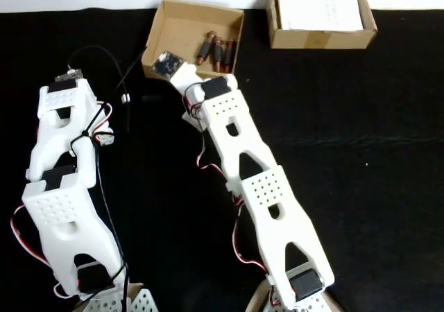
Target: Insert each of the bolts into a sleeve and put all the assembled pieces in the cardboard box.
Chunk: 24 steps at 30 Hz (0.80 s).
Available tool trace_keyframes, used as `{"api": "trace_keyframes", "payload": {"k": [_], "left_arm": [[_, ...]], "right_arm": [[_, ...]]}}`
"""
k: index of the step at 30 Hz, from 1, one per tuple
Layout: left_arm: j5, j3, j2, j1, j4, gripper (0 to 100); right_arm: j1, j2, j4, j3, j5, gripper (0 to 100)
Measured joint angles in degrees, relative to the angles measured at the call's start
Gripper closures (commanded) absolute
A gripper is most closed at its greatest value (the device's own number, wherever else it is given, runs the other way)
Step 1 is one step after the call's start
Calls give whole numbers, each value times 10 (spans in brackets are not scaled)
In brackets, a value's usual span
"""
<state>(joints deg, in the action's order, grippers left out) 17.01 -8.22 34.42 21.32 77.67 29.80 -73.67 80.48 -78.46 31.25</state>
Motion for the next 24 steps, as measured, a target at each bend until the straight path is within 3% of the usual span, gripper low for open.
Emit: {"api": "trace_keyframes", "payload": {"k": [9, 14, 24], "left_arm": [[3, 0, 0, 0, 0, 963], [3, 0, 0, 0, 0, 963], [3, 0, 0, 0, 0, 963]], "right_arm": [[-9, -2, 33, -4, -2, 832], [-14, 1, 98, -11, -2, 990], [-14, 0, 185, -41, -2, 991]]}}
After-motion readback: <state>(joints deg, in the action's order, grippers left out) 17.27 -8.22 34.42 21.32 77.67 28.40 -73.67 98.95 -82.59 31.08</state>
